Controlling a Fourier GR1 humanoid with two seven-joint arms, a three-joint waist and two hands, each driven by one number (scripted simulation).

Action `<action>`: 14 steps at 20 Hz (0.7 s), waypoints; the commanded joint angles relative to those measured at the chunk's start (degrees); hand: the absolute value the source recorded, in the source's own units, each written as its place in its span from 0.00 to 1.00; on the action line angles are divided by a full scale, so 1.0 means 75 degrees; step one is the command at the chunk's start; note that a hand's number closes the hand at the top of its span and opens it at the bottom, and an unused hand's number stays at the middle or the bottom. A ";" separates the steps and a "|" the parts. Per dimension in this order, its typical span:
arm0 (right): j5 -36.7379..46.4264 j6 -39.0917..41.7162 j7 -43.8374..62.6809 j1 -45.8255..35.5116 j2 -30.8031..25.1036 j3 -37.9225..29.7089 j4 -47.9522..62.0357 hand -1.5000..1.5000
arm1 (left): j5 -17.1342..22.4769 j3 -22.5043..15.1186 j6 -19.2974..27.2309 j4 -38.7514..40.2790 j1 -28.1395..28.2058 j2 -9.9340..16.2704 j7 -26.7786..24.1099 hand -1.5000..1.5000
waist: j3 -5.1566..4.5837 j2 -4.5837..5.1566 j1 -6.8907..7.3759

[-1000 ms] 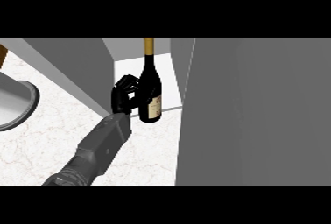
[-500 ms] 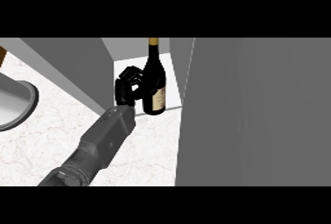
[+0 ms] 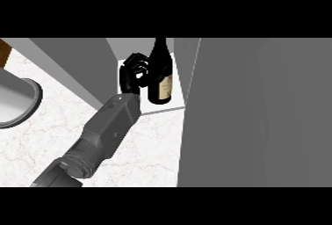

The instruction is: Pick up the wine, place it into the cabinet and close the cabinet

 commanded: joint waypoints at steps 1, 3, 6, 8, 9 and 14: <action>-0.0106 0.0106 0.0053 0.0225 -0.0117 -0.0110 -0.0167 0.00 | 0.0045 -0.0001 0.0173 0.0142 -0.0227 0.0000 0.0183 1.00 | 0.0007 -0.0005 0.0098; -0.0051 0.0095 -0.0197 0.0182 -0.0063 -0.0255 -0.0053 0.00 | 0.0118 0.0104 0.0245 0.0186 -0.0458 0.0000 0.0313 1.00 | 0.0008 0.0053 0.0083; -0.0153 0.0069 -0.0032 0.0151 -0.0118 -0.0306 -0.0238 0.00 | 0.0205 0.0210 0.0263 0.0297 -0.0727 0.0000 0.0679 1.00 | 0.0007 0.0035 0.0080; -0.0066 0.0157 -0.0183 0.0250 -0.0088 -0.0274 0.0001 0.00 | 0.0218 0.0237 0.0299 0.0365 -0.0763 0.0000 0.0720 1.00 | 0.0007 0.0081 0.0145; -0.0182 0.0185 -0.0124 0.0339 -0.0120 -0.0312 -0.0275 0.00 | 0.0248 0.0297 0.0145 0.0398 -0.0602 0.0012 0.0597 1.00 | 0.0008 0.0066 0.0161; -0.0215 0.0188 -0.0134 0.0398 -0.0037 -0.0241 -0.0229 0.00 | -0.0037 0.0068 0.0432 0.0632 -0.0928 0.0115 0.0695 1.00 | 0.0011 0.0079 0.0147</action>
